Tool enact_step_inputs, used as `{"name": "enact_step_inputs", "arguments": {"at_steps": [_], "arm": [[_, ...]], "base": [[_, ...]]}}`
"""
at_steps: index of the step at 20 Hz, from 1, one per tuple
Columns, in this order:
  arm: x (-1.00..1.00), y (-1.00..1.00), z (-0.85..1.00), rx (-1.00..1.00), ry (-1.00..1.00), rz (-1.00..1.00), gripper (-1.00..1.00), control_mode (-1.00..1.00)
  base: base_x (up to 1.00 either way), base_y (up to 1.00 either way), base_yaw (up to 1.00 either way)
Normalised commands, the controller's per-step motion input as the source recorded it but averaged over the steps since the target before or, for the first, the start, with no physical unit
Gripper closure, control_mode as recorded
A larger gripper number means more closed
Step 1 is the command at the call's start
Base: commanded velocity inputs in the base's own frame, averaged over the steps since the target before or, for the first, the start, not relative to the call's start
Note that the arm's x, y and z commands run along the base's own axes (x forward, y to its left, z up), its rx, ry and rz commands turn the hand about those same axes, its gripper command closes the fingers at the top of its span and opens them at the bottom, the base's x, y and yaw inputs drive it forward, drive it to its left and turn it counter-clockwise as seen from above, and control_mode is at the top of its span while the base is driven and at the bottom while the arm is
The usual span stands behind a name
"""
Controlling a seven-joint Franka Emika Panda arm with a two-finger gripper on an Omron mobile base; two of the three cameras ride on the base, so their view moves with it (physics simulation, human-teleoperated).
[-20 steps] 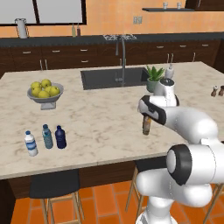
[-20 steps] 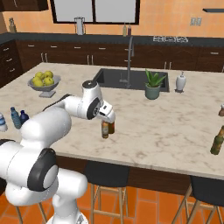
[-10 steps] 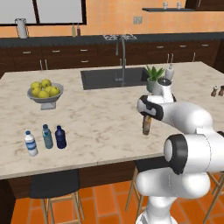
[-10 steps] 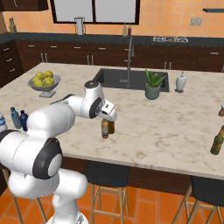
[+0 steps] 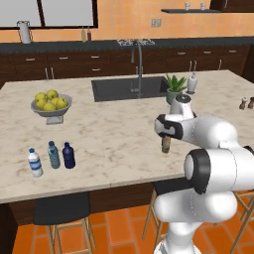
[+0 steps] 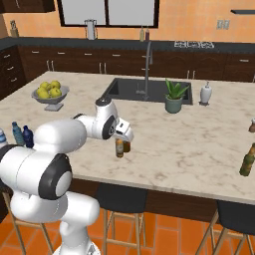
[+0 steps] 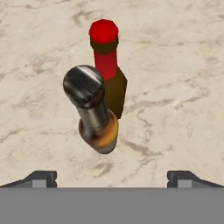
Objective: Move the plastic bottles in the middle to the plastics group, and the glass bottles in the middle to the glass group.
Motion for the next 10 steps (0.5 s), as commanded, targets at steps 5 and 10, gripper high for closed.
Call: {"name": "enact_step_inputs", "arguments": {"at_steps": [5, 10], "arm": [[0.06, 0.0, -0.15, -0.01, 0.0, 0.04, -1.0, -1.0], [0.26, 0.0, -0.19, 0.0, 0.0, 0.01, -1.0, -1.0]], "base": [[0.0, 0.0, 0.0], [0.0, 0.0, 0.0]]}}
